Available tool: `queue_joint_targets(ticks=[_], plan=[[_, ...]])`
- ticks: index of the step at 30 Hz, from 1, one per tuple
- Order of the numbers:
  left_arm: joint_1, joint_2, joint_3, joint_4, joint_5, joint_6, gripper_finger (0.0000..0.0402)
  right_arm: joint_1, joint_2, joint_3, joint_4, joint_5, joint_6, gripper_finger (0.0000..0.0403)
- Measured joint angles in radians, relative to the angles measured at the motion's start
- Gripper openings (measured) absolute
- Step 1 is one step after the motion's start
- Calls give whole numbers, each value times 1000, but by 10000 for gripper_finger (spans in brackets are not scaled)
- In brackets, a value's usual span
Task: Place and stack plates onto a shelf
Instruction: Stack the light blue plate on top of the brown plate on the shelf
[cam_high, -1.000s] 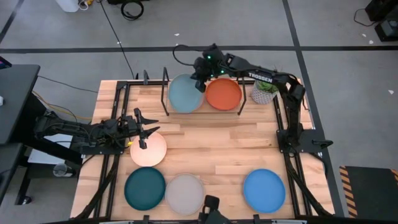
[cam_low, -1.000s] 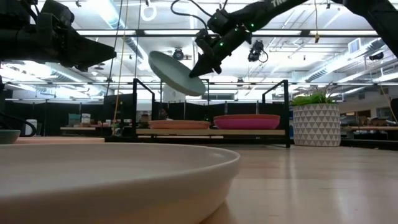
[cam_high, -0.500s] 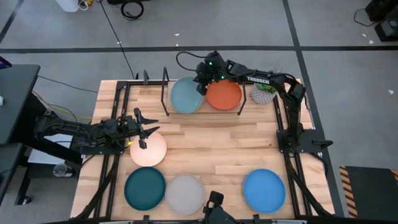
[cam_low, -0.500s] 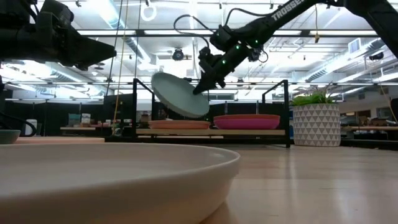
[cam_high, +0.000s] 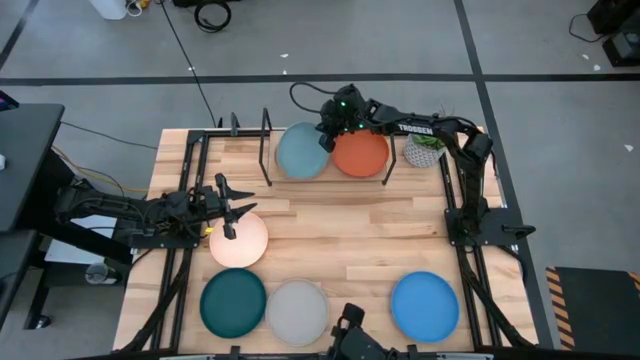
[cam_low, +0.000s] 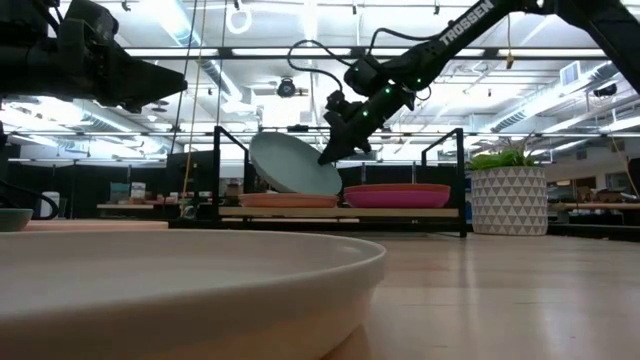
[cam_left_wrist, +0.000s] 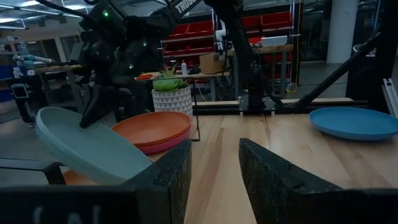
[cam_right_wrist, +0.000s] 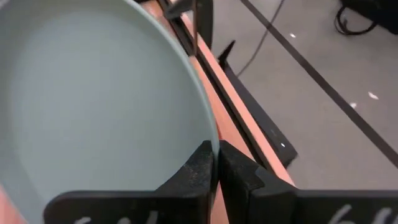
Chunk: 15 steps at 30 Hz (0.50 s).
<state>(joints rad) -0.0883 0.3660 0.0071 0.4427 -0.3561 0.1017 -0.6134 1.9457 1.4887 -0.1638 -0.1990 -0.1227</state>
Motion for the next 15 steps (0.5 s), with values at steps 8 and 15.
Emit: queue_joint_targets(ticks=[8, 15], plan=[[0, 0, 0, 0, 0, 0, 141, 1, 0, 2, 9, -46, 19, 54], [0, 0, 0, 0, 0, -1, 141, -3, 0, 2, 3, -34, 26, 72]])
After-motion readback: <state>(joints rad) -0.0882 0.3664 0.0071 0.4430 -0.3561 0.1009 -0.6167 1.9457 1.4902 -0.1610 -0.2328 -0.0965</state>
